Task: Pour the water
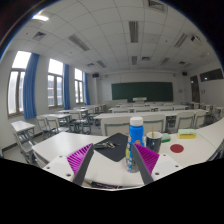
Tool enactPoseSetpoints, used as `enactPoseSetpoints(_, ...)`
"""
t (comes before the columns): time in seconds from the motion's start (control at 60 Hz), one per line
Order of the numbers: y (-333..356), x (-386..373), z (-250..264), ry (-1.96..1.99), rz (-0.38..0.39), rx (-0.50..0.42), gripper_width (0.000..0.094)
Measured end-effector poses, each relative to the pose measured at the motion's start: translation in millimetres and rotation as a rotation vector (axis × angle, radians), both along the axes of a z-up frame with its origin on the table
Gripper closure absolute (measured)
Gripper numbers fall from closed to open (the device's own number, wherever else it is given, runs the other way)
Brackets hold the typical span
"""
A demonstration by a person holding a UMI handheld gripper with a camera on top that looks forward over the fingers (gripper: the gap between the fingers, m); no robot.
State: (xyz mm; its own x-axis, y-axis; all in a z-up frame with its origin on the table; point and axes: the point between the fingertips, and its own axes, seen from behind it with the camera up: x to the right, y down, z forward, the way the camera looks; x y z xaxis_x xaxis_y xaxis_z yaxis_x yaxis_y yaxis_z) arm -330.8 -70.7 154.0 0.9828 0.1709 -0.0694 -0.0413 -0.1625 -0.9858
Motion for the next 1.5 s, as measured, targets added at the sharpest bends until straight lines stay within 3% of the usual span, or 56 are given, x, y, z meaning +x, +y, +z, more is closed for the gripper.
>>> enactPoseSetpoints(0.15, 36, 62, -33, -0.092, -0.129, 0.024, 0.0107)
enactPoseSetpoints(0.417, 120, 66, -89, -0.095, -0.118, -0.045, 0.0120)
enactPoseSetpoints(0.467, 135, 62, -91, -0.091, -0.100, -0.040, 0.0188)
enactPoseSetpoints(0.517, 139, 62, -95, -0.106, -0.104, -0.036, 0.0348)
enactPoseSetpoints(0.633, 138, 63, -96, -0.066, -0.103, -0.042, 0.0499)
enactPoseSetpoints(0.7, 139, 62, -95, -0.065, -0.091, -0.033, 0.0537)
enactPoseSetpoints(0.867, 140, 53, -85, 0.146, -0.047, -0.064, 0.0542)
enactPoseSetpoints(1.033, 153, 19, -35, 0.567, 0.025, -0.067, 0.0541)
enactPoseSetpoints(1.25, 180, 0, 14, 1.320, 0.118, -0.179, 0.0525)
enactPoseSetpoints(1.4, 197, 22, 22, 1.589, 0.082, -0.189, 0.0505)
enactPoseSetpoints(1.5, 194, 18, 30, 1.777, 0.116, -0.258, 0.0504)
